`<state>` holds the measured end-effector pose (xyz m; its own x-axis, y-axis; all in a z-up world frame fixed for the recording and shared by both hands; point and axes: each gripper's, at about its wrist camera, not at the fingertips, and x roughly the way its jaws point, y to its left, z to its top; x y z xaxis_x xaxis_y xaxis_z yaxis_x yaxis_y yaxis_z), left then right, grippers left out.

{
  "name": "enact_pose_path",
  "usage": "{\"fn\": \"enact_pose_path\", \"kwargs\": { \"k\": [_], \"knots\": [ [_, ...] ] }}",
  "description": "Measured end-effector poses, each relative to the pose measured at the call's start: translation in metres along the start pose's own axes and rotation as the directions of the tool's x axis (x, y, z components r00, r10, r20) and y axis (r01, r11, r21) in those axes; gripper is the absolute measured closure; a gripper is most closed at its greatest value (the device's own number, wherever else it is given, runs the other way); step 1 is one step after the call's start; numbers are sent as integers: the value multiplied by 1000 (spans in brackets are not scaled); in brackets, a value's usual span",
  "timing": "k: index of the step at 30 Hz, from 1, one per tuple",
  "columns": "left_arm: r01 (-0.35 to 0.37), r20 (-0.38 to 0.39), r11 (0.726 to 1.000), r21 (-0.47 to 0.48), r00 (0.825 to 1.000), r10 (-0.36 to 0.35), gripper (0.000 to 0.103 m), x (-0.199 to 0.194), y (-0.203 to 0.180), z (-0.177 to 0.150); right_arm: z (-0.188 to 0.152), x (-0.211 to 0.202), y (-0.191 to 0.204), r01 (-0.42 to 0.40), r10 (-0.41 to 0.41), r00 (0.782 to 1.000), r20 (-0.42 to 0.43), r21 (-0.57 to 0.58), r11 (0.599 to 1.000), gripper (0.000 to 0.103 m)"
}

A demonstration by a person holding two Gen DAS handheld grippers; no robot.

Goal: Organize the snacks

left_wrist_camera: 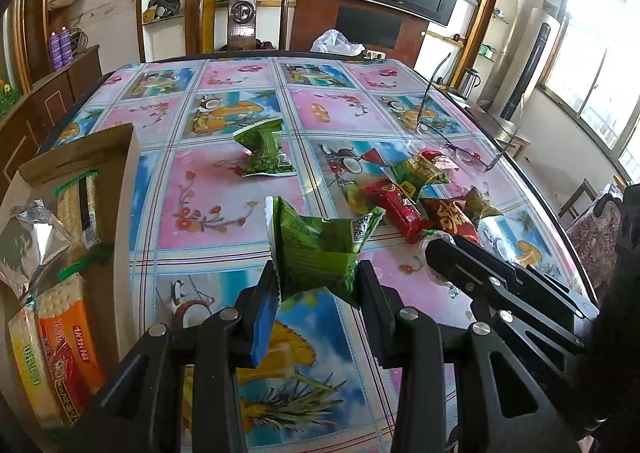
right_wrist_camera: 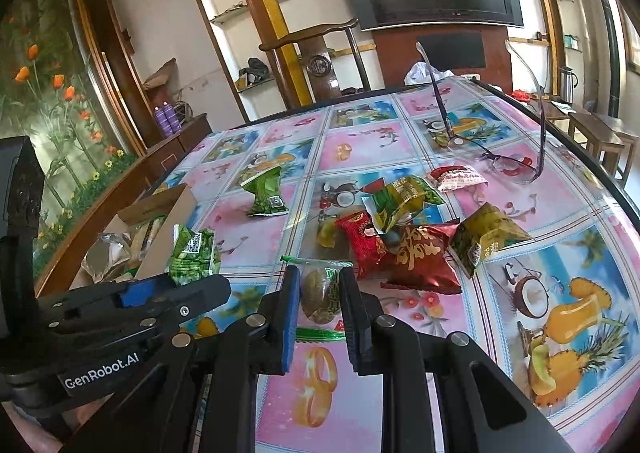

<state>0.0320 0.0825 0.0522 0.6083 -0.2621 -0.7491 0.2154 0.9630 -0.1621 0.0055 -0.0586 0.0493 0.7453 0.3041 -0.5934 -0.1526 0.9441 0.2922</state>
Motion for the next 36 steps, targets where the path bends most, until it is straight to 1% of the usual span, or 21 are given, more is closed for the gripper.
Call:
{"fn": "enact_pose_path", "kwargs": {
  "k": [36],
  "knots": [
    [7, 5, 1000, -1, 1000, -7, 66, -4, -2, 2, 1, -5, 6, -26, 26, 1000, 13, 9, 1000, 81]
  ]
}}
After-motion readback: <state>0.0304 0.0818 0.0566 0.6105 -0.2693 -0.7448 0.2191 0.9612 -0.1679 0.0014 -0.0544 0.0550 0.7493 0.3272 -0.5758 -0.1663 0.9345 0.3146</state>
